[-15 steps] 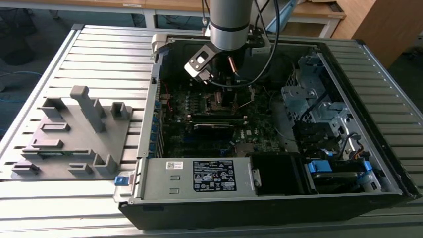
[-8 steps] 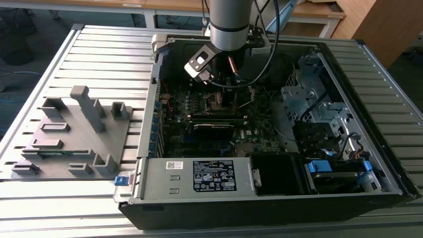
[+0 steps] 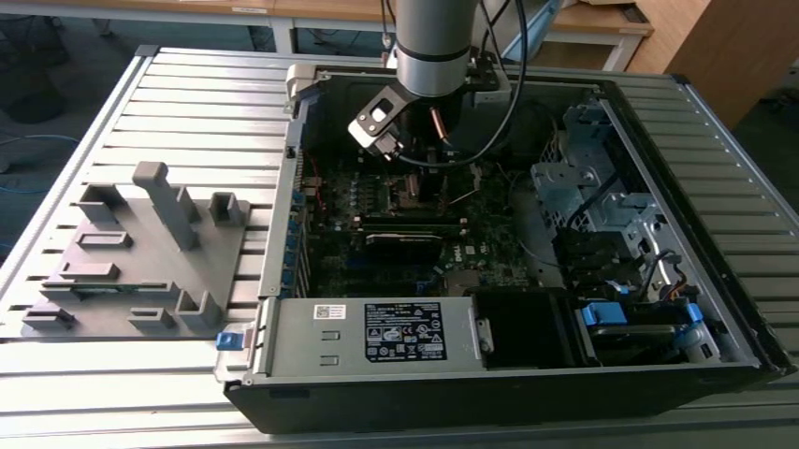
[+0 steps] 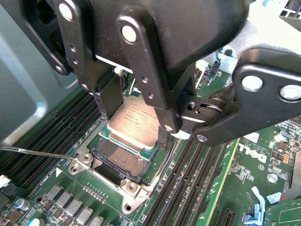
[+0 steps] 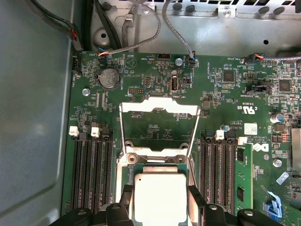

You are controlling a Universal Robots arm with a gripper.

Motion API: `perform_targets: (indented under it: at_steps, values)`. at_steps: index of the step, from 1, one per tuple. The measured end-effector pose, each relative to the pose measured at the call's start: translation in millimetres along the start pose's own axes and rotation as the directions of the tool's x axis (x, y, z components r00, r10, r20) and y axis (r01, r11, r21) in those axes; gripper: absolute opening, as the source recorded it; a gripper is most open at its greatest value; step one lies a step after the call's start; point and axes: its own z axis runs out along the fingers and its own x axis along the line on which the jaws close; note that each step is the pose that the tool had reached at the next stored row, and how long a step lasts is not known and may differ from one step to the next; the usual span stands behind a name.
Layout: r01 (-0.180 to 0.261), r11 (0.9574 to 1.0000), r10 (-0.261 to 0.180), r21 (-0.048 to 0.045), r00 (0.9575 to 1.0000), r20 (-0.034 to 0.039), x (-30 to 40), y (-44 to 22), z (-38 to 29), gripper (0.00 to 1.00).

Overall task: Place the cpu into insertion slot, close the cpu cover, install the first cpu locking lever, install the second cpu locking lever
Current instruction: 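Place the cpu into insertion slot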

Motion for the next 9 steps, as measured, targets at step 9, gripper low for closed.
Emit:
perform_targets:
  at_steps: [9]
  values:
    - [0.000,1.0000,0.000,0.0000,1.0000,-0.0001,0.2,-5.4,-0.3,0.54]
